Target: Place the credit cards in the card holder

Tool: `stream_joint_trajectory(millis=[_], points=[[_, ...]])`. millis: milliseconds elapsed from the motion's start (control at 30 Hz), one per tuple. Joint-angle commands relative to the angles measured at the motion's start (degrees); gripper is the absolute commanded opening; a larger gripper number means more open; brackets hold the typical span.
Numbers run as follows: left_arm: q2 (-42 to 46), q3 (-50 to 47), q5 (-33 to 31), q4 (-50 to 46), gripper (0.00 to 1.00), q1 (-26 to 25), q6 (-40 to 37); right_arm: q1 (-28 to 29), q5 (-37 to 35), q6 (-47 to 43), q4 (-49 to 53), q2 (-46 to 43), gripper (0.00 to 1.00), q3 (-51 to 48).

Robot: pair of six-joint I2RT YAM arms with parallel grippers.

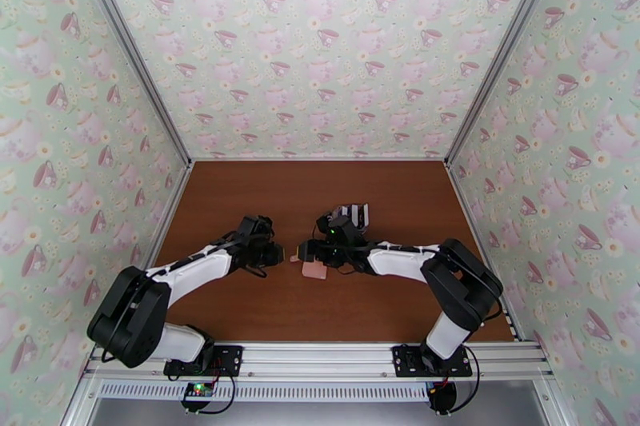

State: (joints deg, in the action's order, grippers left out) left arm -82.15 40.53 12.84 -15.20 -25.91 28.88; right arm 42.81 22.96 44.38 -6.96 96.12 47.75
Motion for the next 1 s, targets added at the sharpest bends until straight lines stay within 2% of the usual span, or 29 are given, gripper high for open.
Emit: stream_joint_trajectory(millis=[0, 400, 600, 967], points=[[0.52, 2.21, 1.49, 0.51, 0.28, -1.09, -0.68, 0.48, -0.43, -0.31, 1.16, -4.18, 0.84, -0.34], [-3.77, 7.71, 3.07, 2.93, 0.28, -7.4, 0.61, -1.77, -3.16, -0.97, 3.78, -8.78, 0.81, -5.16], [-7.25, 10.19, 3.31, 3.61, 0.28, -10.24, 0.98, -4.08, -2.83, -0.71, 3.01, -11.31, 0.68, -9.06], [-10.13, 10.56, 3.5, 4.6, 0.28, -11.8, 1.15, -6.09, -1.82, 0.42, 0.45, -12.63, 0.54, -13.79]])
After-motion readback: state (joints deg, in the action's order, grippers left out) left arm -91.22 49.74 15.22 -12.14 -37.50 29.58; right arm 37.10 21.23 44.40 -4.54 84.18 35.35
